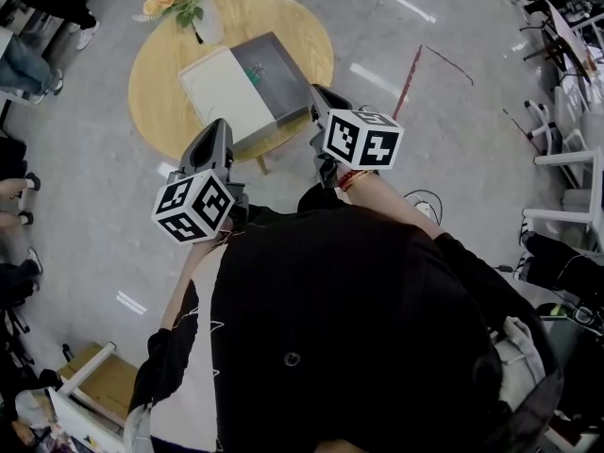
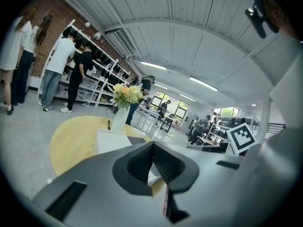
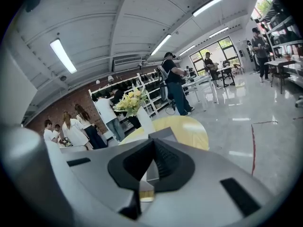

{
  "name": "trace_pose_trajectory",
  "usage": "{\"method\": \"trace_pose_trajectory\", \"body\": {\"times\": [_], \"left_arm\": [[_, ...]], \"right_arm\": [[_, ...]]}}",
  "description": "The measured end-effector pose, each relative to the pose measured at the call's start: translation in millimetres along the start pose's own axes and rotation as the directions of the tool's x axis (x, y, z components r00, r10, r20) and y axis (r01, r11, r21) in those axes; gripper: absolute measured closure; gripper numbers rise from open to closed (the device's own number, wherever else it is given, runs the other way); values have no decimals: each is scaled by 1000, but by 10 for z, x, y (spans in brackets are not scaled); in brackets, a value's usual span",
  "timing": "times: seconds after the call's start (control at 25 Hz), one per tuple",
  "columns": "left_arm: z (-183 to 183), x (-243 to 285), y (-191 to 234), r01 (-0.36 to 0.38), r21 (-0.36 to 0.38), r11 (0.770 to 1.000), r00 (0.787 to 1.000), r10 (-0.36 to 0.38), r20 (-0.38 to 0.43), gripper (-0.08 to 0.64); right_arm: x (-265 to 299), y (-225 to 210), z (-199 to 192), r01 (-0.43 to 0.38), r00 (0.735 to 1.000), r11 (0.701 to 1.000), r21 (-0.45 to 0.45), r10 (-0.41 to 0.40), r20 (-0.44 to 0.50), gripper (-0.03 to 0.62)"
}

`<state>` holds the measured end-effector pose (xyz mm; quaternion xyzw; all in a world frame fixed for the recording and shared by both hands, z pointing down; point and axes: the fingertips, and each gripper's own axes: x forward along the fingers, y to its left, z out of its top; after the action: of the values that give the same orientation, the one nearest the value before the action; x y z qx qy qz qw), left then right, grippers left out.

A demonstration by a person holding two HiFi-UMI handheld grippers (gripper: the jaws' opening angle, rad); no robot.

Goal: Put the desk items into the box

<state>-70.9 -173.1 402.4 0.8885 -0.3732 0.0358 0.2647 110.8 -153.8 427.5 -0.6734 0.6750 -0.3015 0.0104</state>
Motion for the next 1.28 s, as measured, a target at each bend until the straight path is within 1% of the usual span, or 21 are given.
{"method": "trace_pose_trajectory", "body": {"times": [0.48, 0.76, 1.28], "left_arm": [[20, 191, -41, -9, -4, 1000, 1000, 9, 2, 551], [24, 231, -50, -14, -9, 1000, 1000, 14, 3, 550], [3, 227, -70, -10, -8, 1000, 1000, 10, -2, 551]], "right_arm": [[104, -117, 65, -8, 1000, 1000, -14, 8, -15, 586], [127, -93, 92, -24, 999, 999, -44, 23, -23, 588], [104, -53, 68, -37, 999, 997, -66, 35, -32, 586]]}}
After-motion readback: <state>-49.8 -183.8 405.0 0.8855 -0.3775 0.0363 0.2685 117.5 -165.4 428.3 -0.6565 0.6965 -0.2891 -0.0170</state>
